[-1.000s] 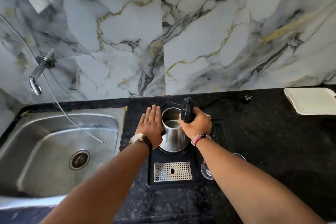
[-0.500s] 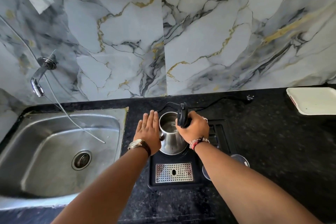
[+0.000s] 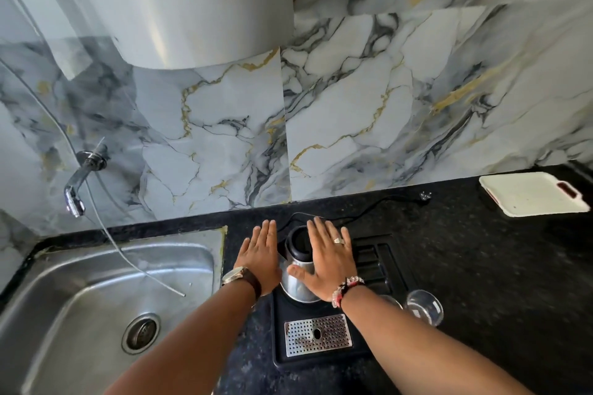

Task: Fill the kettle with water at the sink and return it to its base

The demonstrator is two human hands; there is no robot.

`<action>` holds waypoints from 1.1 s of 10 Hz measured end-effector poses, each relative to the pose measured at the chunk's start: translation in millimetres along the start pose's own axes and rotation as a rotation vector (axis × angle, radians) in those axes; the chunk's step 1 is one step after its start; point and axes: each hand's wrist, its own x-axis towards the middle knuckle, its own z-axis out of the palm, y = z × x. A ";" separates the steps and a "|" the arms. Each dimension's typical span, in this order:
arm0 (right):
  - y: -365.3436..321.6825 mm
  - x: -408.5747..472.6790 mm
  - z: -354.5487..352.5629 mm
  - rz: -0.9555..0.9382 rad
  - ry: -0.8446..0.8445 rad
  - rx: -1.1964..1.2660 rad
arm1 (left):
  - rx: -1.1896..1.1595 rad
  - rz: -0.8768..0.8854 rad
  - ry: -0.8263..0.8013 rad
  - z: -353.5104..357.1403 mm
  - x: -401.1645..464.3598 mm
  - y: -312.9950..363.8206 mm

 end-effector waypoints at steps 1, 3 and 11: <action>-0.8 -2.3 -4.9 -0.001 0.001 -0.019 | 0.048 0.117 0.078 -16.5 3.3 5.1; -6.6 3.3 -25.7 -0.032 -0.029 -0.109 | 0.259 0.242 0.036 -28.0 6.4 15.4; 2.9 -10.7 -19.0 0.097 -0.221 -0.143 | 0.120 0.249 -0.024 -10.4 3.7 11.3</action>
